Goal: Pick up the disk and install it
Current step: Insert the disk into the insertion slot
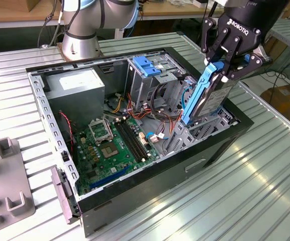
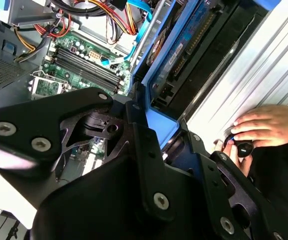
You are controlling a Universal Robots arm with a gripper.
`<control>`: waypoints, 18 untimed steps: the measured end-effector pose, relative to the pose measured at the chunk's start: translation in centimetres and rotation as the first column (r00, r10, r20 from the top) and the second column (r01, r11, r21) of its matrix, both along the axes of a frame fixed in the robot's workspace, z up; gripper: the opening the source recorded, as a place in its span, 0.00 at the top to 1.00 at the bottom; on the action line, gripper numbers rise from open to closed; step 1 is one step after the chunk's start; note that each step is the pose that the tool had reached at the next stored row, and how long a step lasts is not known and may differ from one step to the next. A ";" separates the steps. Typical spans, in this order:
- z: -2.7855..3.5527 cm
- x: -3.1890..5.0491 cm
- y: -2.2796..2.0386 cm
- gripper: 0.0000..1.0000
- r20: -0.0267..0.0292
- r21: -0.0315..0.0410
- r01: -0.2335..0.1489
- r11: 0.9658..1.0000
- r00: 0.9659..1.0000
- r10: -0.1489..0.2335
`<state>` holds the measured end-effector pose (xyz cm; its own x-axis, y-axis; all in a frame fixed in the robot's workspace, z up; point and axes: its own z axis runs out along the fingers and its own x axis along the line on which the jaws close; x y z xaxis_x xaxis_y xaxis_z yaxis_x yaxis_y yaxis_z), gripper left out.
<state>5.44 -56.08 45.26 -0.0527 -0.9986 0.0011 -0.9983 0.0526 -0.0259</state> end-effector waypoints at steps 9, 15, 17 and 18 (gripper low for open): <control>-0.76 0.19 -0.39 0.63 -0.006 0.000 0.000 1.000 1.000 0.000; -1.54 0.27 -0.50 0.63 -0.010 0.000 0.000 1.000 1.000 0.000; -1.88 0.27 -0.53 0.63 -0.010 0.000 0.000 1.000 1.000 0.000; -2.00 0.28 -0.53 0.63 -0.010 0.000 0.000 1.000 1.000 0.000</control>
